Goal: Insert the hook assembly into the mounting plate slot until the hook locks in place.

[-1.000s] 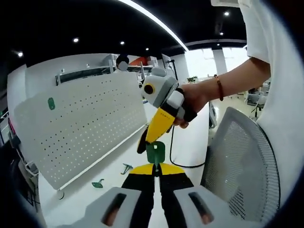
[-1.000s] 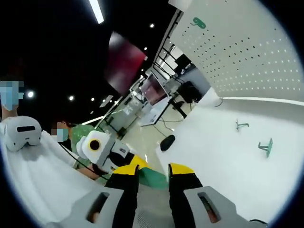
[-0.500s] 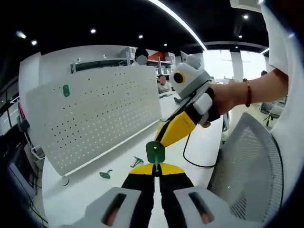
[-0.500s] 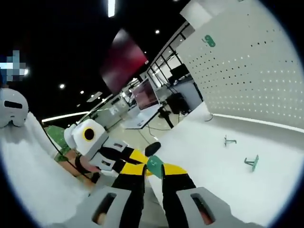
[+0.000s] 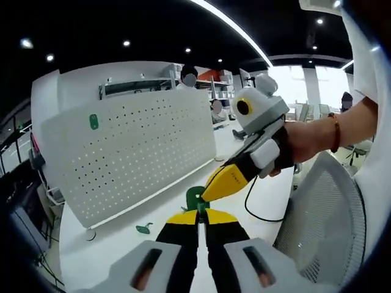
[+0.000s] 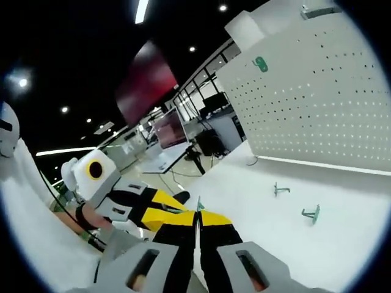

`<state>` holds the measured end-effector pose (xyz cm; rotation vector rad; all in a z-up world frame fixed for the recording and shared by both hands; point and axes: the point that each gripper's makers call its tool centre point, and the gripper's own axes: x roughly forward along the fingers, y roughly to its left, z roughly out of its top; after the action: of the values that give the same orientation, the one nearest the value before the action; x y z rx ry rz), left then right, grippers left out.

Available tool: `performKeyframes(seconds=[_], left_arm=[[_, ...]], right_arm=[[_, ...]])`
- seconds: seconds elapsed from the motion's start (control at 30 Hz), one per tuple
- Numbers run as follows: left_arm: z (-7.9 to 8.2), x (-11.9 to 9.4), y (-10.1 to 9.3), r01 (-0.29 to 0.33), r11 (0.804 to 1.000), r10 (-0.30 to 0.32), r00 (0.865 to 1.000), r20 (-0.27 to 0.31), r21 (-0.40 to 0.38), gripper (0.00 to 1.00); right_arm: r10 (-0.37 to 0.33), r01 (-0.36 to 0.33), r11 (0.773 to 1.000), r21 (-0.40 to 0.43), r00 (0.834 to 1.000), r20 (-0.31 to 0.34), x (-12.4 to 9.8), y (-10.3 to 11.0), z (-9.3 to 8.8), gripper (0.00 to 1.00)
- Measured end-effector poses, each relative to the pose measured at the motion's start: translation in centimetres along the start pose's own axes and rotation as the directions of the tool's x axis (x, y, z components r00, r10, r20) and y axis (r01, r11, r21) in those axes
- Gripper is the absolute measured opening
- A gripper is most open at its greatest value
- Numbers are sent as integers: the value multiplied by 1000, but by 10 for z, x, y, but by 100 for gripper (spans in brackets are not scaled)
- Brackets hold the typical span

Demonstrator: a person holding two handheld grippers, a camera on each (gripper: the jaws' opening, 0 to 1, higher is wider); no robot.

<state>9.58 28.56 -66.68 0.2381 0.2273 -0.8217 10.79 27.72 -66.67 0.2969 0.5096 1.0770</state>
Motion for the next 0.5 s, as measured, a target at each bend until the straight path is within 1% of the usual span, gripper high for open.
performKeyframes(seconds=[0.17, 0.2, 0.3, 0.37, 0.43, 0.5], left_arm=[[3, 0, -1, -19, 1000, 19, 1000, 7, -14, 4], [4, 0, 0, -34, 999, 34, 999, 9, -11, 4], [3, 0, 2, -57, 998, 57, 998, 1, -15, 7], [3, 0, 1, -56, 998, 55, 998, -10, -24, 6], [3, 0, 3, -71, 997, 70, 997, -16, -32, 6], [4, 0, 1, -70, 997, 70, 997, -15, -41, 4]], right_arm=[[-13, 13, 1000, 5, 1000, 10, -1, 1, 3, 0], [-17, 17, 1000, 11, 1000, 12, -1, 2, 3, 0], [-39, 40, 999, -11, 999, 13, -1, 3, 4, 0], [-60, 61, 998, -30, 998, 16, -2, 4, 4, 0], [-75, 76, 997, -34, 997, 19, -2, 4, 5, 0], [-98, 99, 994, -46, 995, 28, -3, 3, 5, 0]])
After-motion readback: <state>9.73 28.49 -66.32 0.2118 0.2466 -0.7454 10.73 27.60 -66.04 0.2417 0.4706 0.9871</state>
